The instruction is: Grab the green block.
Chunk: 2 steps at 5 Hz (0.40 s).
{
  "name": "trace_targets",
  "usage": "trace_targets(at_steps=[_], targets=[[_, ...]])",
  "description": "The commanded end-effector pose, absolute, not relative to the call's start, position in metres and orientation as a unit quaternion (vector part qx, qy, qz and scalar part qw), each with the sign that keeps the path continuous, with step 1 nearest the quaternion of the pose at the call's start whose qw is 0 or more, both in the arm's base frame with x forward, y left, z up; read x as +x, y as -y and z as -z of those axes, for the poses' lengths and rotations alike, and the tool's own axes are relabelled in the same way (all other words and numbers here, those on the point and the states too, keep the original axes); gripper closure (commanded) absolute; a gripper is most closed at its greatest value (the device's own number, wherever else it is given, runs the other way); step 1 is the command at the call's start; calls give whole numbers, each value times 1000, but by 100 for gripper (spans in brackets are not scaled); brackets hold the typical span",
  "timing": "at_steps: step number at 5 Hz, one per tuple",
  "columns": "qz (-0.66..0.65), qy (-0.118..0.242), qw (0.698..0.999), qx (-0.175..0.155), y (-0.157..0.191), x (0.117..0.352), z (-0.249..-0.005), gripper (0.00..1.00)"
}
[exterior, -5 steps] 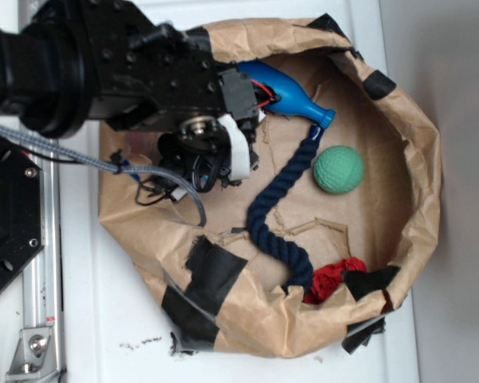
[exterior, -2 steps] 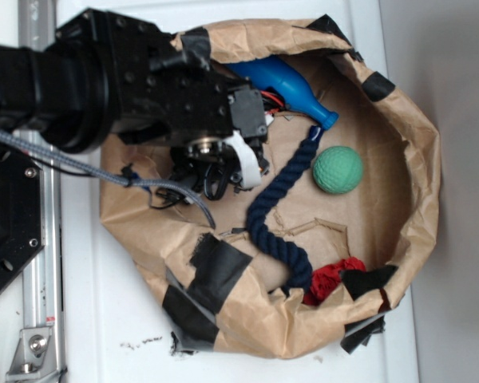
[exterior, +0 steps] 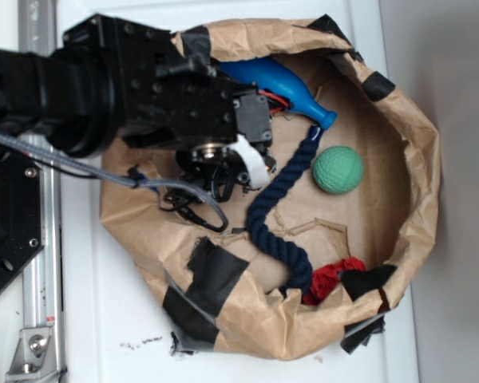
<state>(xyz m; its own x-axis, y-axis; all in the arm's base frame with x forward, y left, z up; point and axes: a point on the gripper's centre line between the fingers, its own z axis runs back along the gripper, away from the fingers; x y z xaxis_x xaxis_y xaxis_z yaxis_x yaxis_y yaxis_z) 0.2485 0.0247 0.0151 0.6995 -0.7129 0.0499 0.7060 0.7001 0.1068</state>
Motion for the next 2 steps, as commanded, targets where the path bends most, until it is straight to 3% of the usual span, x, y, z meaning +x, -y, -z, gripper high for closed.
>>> trace_targets(at_steps=[1,2], targets=[[342,72,937,1,-22,267,-85,100],[289,70,955,14,-9,275,-129,100]])
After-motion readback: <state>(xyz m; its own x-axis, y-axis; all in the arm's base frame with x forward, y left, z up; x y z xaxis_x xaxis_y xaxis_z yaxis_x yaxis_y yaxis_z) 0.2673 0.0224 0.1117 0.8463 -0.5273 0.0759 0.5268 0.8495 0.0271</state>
